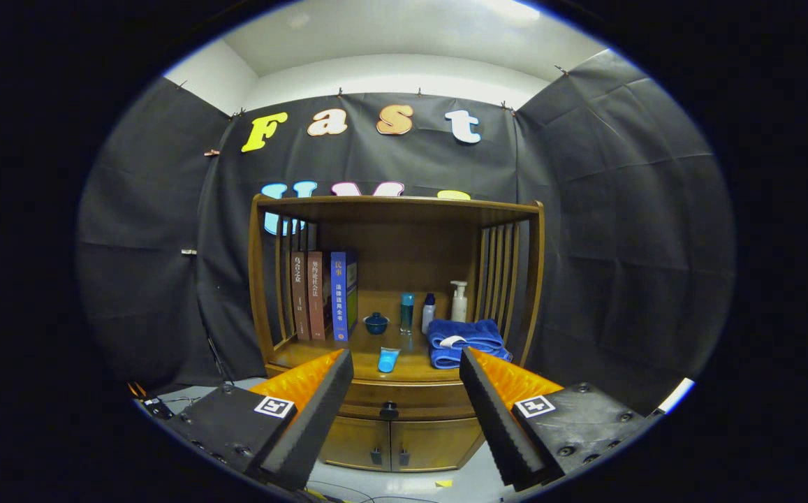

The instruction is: Pull open the drawer, take out the items inside it, and place them on the countertop above the cabinet.

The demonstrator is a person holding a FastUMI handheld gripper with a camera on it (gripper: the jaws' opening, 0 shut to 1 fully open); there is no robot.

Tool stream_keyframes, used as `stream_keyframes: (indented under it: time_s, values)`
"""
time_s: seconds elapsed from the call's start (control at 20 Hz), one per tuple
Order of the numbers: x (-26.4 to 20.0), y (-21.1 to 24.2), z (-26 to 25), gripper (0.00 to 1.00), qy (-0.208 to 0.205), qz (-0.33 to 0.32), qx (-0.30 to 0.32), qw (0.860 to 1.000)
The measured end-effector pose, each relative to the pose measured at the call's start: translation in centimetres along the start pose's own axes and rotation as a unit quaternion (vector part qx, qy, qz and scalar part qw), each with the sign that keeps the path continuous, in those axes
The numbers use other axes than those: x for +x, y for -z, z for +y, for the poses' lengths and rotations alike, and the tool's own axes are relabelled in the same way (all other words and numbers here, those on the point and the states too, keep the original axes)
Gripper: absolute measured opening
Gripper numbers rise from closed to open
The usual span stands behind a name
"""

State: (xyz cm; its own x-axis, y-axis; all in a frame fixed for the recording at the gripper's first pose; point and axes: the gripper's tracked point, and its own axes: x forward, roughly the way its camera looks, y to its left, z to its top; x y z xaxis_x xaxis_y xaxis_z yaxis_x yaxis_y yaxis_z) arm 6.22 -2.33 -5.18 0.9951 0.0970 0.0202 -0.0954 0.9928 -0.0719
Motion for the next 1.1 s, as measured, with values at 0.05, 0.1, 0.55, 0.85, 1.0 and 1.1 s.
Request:
stream_keyframes:
  time_s: [0.05, 0.1, 0.55, 0.85, 1.0, 1.1]
  values:
    - [-0.01, 0.08, -0.11, 0.99, 0.001, 0.001, -0.001, 1.0]
    - [0.01, 0.2, -0.07, 0.99, 0.001, 0.002, -0.003, 1.0]
    - [0.2, 0.33, 0.21, 0.99, 0.003, 0.005, -0.009, 1.0]
    - [0.23, 0.28, 0.43, 0.99, 0.002, 0.004, -0.011, 1.0]
    - [0.28, 0.52, 0.39, 0.99, 0.001, 0.007, -0.01, 1.0]
    - [0.38, 0.64, 0.4, 0.99, 0.001, 0.009, -0.009, 1.0]
